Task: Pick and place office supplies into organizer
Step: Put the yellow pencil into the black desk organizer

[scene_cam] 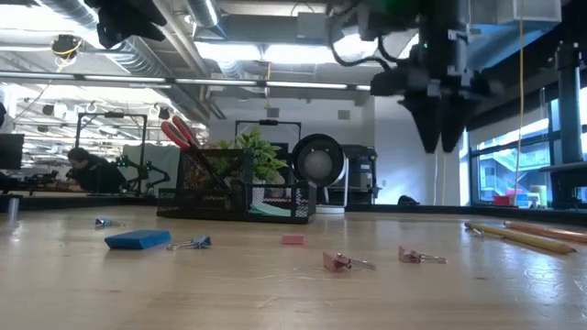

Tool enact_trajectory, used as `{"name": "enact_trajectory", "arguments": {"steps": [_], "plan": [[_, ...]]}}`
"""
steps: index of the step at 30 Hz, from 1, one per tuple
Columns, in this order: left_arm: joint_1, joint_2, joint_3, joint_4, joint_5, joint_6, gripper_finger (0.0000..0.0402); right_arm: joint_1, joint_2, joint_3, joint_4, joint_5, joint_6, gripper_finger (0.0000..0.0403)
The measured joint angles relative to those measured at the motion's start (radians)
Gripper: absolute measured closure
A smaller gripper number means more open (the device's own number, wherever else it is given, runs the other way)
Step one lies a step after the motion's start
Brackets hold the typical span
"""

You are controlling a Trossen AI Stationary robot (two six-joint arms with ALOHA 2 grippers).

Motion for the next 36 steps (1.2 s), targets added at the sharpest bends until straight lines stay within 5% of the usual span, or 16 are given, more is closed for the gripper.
{"name": "enact_trajectory", "arguments": {"steps": [10, 24, 36], "plan": [[0.0, 0.0, 0.0, -0.002, 0.0, 0.0, 0.0279, 0.001, -0.017, -0.225, 0.317, -0.101, 0.111, 0.0249], [0.0, 0.0, 0.0, -0.003, 0.008, -0.011, 0.0279, 0.001, -0.017, -0.247, 0.291, -0.106, 0.108, 0.0249], [0.0, 0.0, 0.0, -0.004, 0.059, -0.008, 0.0279, 0.001, -0.017, -0.247, 0.221, -0.106, 0.27, 0.0249]]}}
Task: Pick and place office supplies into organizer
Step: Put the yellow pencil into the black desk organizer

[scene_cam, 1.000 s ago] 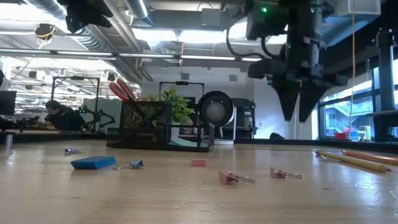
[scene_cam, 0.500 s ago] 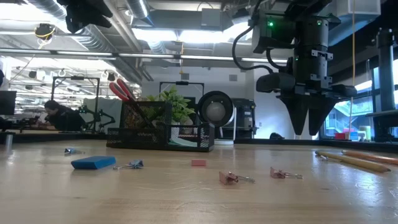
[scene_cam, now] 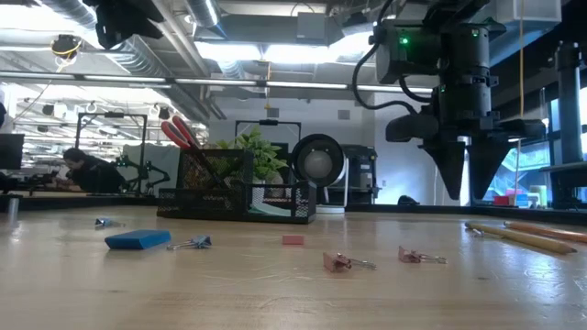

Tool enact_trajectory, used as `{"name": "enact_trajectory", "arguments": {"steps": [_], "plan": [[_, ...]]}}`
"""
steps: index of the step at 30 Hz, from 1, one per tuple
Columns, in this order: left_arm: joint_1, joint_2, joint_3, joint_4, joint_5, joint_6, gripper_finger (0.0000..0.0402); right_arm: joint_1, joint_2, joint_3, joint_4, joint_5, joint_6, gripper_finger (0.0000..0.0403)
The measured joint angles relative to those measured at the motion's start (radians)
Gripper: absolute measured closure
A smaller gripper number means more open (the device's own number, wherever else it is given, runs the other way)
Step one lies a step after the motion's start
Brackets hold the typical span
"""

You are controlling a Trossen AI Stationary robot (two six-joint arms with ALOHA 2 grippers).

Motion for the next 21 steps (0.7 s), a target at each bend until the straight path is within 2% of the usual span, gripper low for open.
{"name": "enact_trajectory", "arguments": {"steps": [13, 21], "plan": [[0.0, 0.0, 0.0, -0.001, 0.002, 0.002, 0.0279, 0.0, 0.001, 0.0, 0.005, 0.0, 0.077, 0.0249], [0.0, 0.0, 0.0, -0.004, 0.002, 0.018, 0.0279, 0.0, 0.058, 0.0, 0.017, 0.0, 0.076, 0.0249]]}}
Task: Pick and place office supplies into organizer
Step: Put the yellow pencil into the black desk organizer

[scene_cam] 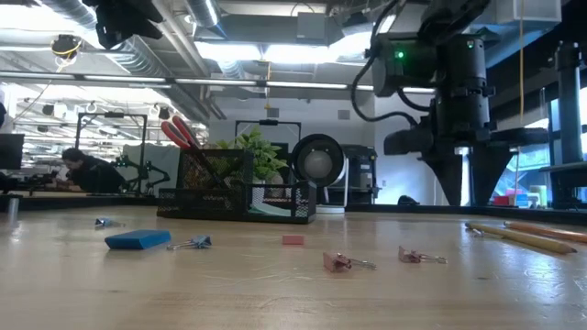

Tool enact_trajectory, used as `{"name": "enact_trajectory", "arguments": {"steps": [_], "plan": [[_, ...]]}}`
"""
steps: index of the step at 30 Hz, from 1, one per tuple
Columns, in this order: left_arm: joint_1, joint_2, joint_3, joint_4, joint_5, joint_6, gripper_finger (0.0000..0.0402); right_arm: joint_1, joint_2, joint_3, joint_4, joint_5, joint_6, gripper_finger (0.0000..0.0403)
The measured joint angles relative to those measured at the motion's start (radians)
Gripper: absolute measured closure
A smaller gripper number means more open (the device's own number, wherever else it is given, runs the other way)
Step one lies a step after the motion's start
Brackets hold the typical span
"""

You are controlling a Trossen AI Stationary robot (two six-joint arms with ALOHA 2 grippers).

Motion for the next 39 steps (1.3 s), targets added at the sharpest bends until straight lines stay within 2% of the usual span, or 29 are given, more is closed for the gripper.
{"name": "enact_trajectory", "arguments": {"steps": [15, 23, 35, 39], "plan": [[0.0, 0.0, 0.0, -0.003, 0.044, 0.0, 0.0279, -0.015, 0.059, -0.003, 0.053, -0.008, 0.002, 0.0249], [0.0, 0.0, 0.0, -0.007, 0.045, 0.0, 0.0279, -0.019, 0.039, -0.119, 0.204, -0.049, 0.044, 0.0249], [0.0, 0.0, 0.0, -0.006, 0.044, 0.0, 0.0279, -0.015, 0.053, -0.085, 0.156, -0.029, 0.027, 0.025], [0.0, 0.0, 0.0, -0.006, 0.044, 0.0, 0.0279, -0.015, 0.053, -0.085, 0.157, -0.028, 0.024, 0.0267]]}}
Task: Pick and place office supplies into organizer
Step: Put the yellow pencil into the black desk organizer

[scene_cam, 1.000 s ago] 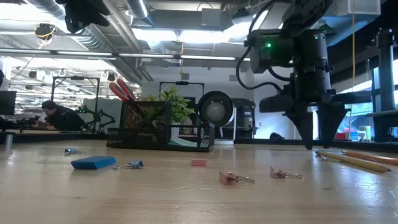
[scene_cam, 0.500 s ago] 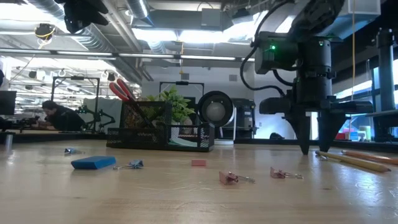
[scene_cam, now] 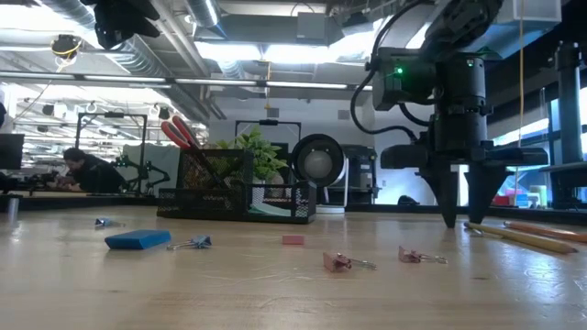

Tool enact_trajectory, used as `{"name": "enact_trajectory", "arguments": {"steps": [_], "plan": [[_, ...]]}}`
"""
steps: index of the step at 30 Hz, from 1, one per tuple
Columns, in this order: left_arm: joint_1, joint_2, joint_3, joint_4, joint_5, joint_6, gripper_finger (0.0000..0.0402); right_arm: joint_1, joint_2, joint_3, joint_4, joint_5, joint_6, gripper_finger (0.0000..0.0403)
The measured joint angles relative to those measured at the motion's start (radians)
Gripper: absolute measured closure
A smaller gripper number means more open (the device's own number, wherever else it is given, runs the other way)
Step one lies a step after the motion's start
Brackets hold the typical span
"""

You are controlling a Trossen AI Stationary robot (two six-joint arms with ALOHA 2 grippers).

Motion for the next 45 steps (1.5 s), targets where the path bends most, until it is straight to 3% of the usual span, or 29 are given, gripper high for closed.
{"name": "enact_trajectory", "arguments": {"steps": [7, 18, 32, 45], "plan": [[0.0, 0.0, 0.0, 0.0, 0.0, 0.0, 0.0279, 0.0, 0.0, 0.0, 0.002, 0.002, -0.01, 0.0318], [0.0, 0.0, 0.0, 0.0, 0.0, 0.0, 0.0279, 0.0, 0.0, 0.0, -0.001, 0.011, -0.164, 0.0365], [0.0, 0.0, 0.0, 0.0, 0.0, 0.0, 0.0279, 0.0, -0.007, -0.001, -0.002, 0.011, -0.168, 0.0372], [0.0, 0.0, 0.0, 0.0, -0.001, 0.0, 0.0279, -0.001, -0.13, -0.008, -0.007, 0.033, -0.205, 0.0373]]}}
